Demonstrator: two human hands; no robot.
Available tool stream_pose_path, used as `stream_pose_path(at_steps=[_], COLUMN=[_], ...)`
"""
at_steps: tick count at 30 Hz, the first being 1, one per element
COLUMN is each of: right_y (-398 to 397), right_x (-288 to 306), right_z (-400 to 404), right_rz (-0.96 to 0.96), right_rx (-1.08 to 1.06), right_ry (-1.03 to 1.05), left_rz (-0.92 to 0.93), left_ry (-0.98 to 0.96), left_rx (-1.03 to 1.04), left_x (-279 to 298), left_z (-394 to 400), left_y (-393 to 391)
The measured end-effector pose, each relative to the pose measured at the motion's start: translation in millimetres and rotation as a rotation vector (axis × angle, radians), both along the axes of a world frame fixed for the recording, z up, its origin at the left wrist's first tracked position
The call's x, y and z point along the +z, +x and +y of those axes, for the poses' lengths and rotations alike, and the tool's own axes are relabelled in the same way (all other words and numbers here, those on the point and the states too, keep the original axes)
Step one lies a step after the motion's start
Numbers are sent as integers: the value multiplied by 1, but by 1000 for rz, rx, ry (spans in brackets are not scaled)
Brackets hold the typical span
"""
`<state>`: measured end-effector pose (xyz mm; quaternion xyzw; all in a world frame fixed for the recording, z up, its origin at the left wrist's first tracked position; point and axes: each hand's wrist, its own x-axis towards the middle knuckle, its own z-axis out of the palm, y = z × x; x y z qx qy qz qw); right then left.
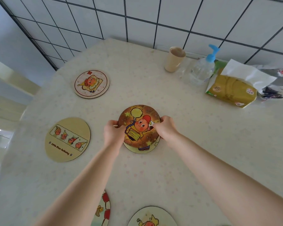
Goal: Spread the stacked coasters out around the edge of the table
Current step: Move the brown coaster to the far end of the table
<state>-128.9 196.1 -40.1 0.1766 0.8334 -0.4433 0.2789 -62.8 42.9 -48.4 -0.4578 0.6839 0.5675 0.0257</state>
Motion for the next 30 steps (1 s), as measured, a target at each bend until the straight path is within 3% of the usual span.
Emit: stream_pose_path(at_steps=[15, 21, 30], right_y=[91, 141, 216], right_x=[11, 24, 42], right_z=[123, 224, 385], right_rz=[-32, -84, -69], right_rx=[103, 10, -59], right_ry=[-34, -187, -131], left_rz=[-28, 14, -27], left_ry=[67, 96, 264], left_rx=[-65, 15, 58], left_x=[6, 13, 19], left_z=[94, 199, 370], left_y=[94, 150, 236])
